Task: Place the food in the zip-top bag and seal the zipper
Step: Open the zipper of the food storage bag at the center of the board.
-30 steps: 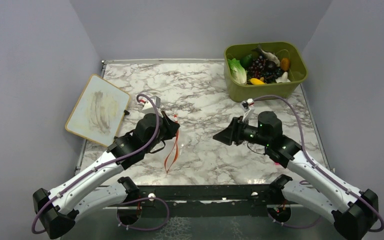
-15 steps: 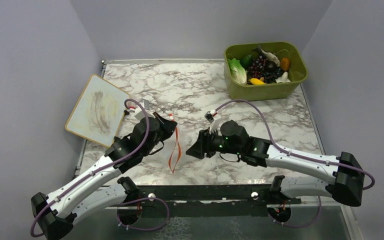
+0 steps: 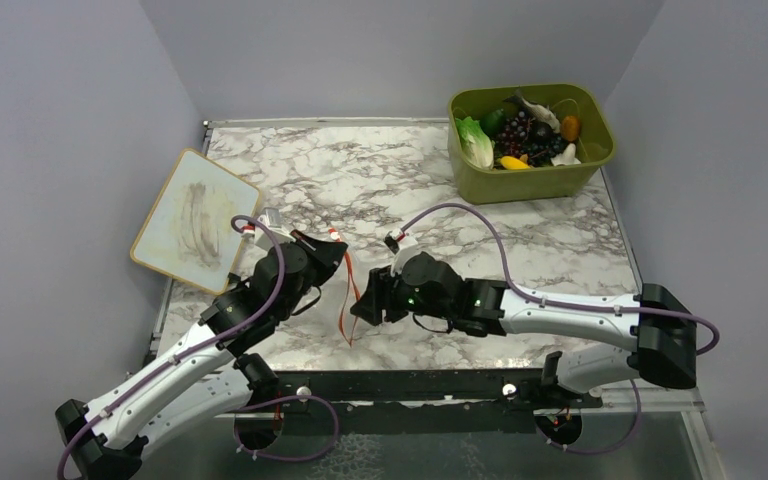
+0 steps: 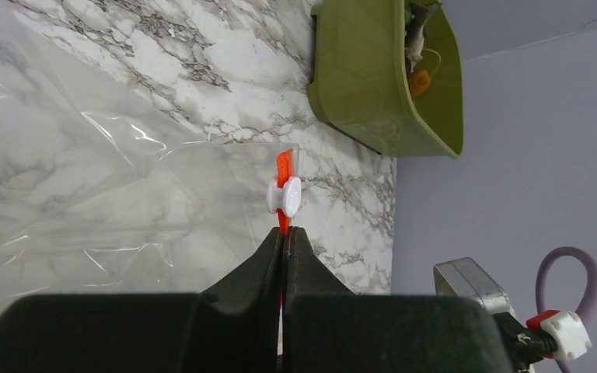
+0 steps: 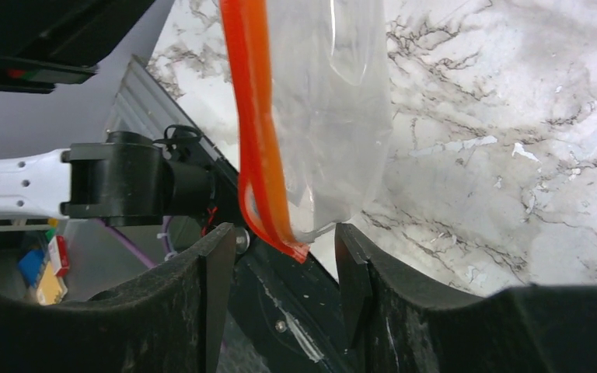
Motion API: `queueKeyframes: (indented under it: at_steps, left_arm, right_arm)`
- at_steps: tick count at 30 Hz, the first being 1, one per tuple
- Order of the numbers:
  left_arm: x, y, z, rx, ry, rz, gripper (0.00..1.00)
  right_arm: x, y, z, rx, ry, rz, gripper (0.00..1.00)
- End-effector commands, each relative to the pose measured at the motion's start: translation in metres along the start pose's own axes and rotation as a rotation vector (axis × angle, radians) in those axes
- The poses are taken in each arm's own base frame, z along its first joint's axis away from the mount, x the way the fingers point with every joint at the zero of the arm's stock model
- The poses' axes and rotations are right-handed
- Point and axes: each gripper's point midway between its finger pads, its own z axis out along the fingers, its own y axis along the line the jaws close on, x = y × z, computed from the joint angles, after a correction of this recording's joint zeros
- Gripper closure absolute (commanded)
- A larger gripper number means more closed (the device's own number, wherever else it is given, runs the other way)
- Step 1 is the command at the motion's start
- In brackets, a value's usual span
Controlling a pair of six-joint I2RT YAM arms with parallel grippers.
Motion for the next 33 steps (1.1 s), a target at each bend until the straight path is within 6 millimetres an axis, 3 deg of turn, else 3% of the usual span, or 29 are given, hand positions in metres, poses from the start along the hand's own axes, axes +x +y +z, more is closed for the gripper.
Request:
queueKeyframes:
  at_steps: [1, 9, 13, 16, 21, 25, 29, 33]
  left_arm:
    - [-0.002, -0.004, -0.001, 0.019, -0.013, -0.081, 1.0]
    - [0.006, -0.003, -0.003, 0.023, 0.028, -0.105, 1.0]
    - [0.008, -0.002, -0.004, 0.021, 0.034, -0.105, 1.0]
    - [0.008, -0.003, -0.005, 0.029, 0.042, -0.086, 0.99]
    - [0.006, -0.008, -0.008, 0.051, 0.051, 0.04, 0.61]
    - [0.004, -0.014, -0.012, 0.065, 0.076, 0.214, 0.37]
    - [0.012, -0.023, -0.017, 0.104, 0.157, 0.419, 0.27]
    - [0.027, -0.029, -0.02, 0.135, 0.269, 0.539, 0.24]
  right_arm:
    - [-0.012, 0.0, 0.009, 0.05, -0.047, 0.001, 0.51]
    - [-0.019, -0.021, 0.008, 0.157, -0.095, -0.015, 0.63]
    - [-0.024, -0.03, 0.007, 0.205, -0.118, -0.029, 0.78]
    - [-0.028, -0.034, 0.004, 0.229, -0.139, -0.028, 0.95]
    - [-0.041, -0.028, -0.009, 0.2, -0.199, -0.034, 0.98]
    - [-0.052, -0.021, -0.02, 0.181, -0.226, -0.035, 0.99]
    - [-0.06, -0.012, -0.027, 0.165, -0.228, -0.026, 0.99]
    - [-0.066, -0.005, -0.03, 0.158, -0.233, -0.003, 0.99]
